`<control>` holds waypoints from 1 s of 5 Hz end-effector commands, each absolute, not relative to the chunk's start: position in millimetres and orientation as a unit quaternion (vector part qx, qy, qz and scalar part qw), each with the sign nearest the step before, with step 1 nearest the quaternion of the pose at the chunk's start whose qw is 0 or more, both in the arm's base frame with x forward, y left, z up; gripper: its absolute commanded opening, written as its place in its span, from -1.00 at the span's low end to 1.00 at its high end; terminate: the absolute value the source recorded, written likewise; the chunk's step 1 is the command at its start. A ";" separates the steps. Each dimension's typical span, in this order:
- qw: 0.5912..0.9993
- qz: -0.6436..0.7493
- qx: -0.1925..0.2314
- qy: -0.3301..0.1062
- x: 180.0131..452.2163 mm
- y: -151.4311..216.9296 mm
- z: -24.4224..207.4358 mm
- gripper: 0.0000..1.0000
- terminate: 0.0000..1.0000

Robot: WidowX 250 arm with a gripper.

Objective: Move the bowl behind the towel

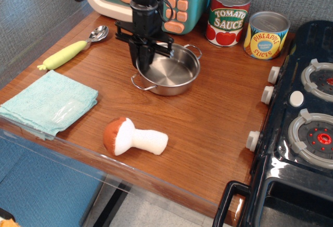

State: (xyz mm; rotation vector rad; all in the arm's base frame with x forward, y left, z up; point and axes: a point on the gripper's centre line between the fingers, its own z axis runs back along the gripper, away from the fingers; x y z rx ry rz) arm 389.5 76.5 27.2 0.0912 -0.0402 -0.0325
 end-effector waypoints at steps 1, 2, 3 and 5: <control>0.994 0.044 0.084 -0.053 394.3 138.8 60.9 -1.00 -1.00; 0.993 0.065 0.092 -0.047 395.5 157.8 57.4 -1.00 -1.00; 0.994 0.069 0.078 -0.030 394.3 161.5 43.6 -1.00 -1.00; 0.995 0.037 0.085 -0.033 397.5 150.7 50.7 1.00 -1.00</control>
